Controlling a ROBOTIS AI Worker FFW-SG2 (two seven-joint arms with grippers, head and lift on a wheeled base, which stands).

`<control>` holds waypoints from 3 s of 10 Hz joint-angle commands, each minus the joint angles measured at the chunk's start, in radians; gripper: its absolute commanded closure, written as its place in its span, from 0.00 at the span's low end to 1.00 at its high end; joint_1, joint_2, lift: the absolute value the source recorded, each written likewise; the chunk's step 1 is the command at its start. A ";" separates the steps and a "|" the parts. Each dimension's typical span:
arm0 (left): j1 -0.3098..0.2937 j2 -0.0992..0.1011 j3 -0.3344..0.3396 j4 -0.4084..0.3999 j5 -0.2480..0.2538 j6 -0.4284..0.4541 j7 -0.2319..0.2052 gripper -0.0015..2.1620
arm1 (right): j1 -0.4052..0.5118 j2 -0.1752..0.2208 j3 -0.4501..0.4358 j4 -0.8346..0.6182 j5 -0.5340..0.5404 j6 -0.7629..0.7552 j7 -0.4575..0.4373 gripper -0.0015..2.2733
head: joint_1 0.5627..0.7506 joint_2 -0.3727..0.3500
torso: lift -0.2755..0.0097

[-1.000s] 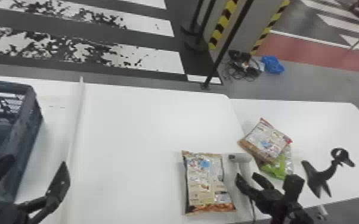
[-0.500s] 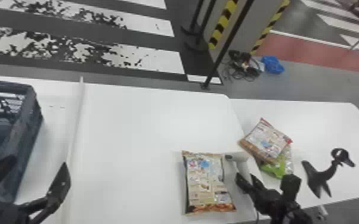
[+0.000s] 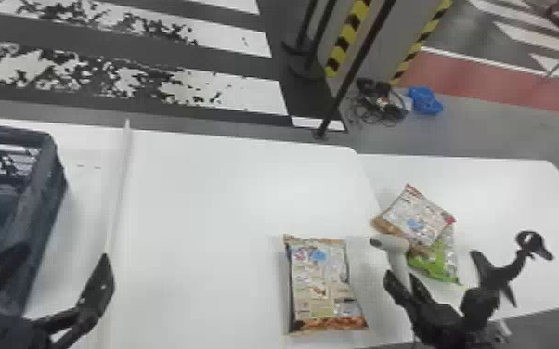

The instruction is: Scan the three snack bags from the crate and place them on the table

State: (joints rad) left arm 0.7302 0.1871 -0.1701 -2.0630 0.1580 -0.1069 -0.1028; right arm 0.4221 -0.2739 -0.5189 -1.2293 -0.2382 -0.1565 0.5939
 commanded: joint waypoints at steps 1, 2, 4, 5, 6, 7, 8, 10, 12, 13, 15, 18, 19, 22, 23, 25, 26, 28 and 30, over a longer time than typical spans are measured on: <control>0.000 0.000 -0.006 0.004 0.000 -0.010 0.002 0.03 | 0.087 0.039 -0.024 -0.107 -0.053 -0.007 0.001 0.91 | 0.70 0.03 | 0.84; 0.000 -0.002 -0.008 0.011 0.000 -0.020 0.002 0.03 | 0.161 0.091 -0.039 -0.193 -0.072 -0.056 0.000 0.91 | 0.70 0.03 | 0.84; -0.011 -0.002 -0.020 0.024 0.000 -0.023 0.002 0.03 | 0.284 0.168 -0.029 -0.308 -0.124 -0.151 0.001 0.93 | 0.70 0.03 | 0.84; -0.014 -0.002 -0.023 0.026 0.000 -0.023 0.002 0.03 | 0.323 0.180 -0.015 -0.332 -0.138 -0.188 0.003 0.93 | 0.70 0.03 | 0.84; -0.015 -0.002 -0.025 0.029 0.000 -0.023 0.002 0.03 | 0.351 0.190 -0.001 -0.346 -0.148 -0.215 0.003 0.93 | 0.70 0.03 | 0.84; -0.017 -0.002 -0.025 0.034 0.000 -0.026 0.002 0.03 | 0.374 0.202 0.007 -0.357 -0.153 -0.215 0.009 0.93 | 0.70 0.03 | 0.84; -0.021 -0.002 -0.025 0.040 0.000 -0.029 0.005 0.03 | 0.392 0.202 0.020 -0.360 -0.155 -0.231 0.009 0.93 | 0.70 0.03 | 0.84; -0.032 -0.006 -0.023 0.054 0.000 -0.029 0.006 0.03 | 0.425 0.202 0.037 -0.360 -0.165 -0.280 0.011 0.93 | 0.70 0.03 | 0.84; -0.035 -0.006 -0.026 0.057 0.000 -0.026 0.006 0.03 | 0.440 0.202 0.037 -0.360 -0.193 -0.298 0.024 0.93 | 0.70 0.03 | 0.84; -0.037 -0.006 -0.026 0.058 0.000 -0.026 0.005 0.03 | 0.445 0.203 0.037 -0.366 -0.198 -0.301 0.026 0.93 | 0.70 0.03 | 0.84; -0.040 -0.005 -0.026 0.061 0.000 -0.023 0.006 0.03 | 0.451 0.208 0.060 -0.375 -0.199 -0.301 0.027 0.93 | 0.70 0.03 | 0.84; -0.040 -0.003 -0.026 0.061 0.000 -0.010 0.011 0.03 | 0.455 0.214 0.082 -0.378 -0.205 -0.338 0.027 0.93 | 0.70 0.03 | 0.84; -0.040 0.000 -0.026 0.060 0.000 -0.004 0.012 0.03 | 0.458 0.213 0.079 -0.380 -0.219 -0.338 0.027 0.93 | 0.70 0.03 | 0.84; -0.032 0.006 -0.026 0.054 0.000 0.014 0.014 0.03 | 0.460 0.213 0.077 -0.386 -0.233 -0.335 0.026 0.93 | 0.70 0.03 | 0.84; -0.029 0.008 -0.025 0.055 0.000 0.017 0.014 0.03 | 0.458 0.213 0.076 -0.386 -0.233 -0.326 0.026 0.93 | 0.70 0.03 | 0.84; -0.029 0.008 -0.017 0.058 0.000 0.030 0.020 0.03 | 0.461 0.213 0.074 -0.383 -0.224 -0.298 0.026 0.93 | 0.70 0.03 | 0.84; -0.029 0.009 -0.014 0.058 0.000 0.039 0.021 0.03 | 0.463 0.214 0.077 -0.368 -0.219 -0.301 0.026 0.93 | 0.70 0.03 | 0.84; -0.029 0.009 -0.014 0.060 0.000 0.042 0.021 0.03 | 0.461 0.211 0.080 -0.346 -0.211 -0.301 0.026 0.93 | 0.70 0.03 | 0.84; -0.031 0.008 -0.012 0.064 0.000 0.045 0.021 0.03 | 0.443 0.208 0.088 -0.322 -0.196 -0.292 0.026 0.93 | 0.70 0.03 | 0.84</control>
State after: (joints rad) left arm 0.6997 0.1950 -0.1830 -2.0006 0.1580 -0.0624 -0.0812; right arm 0.8712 -0.0645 -0.4331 -1.5581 -0.4382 -0.4512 0.6193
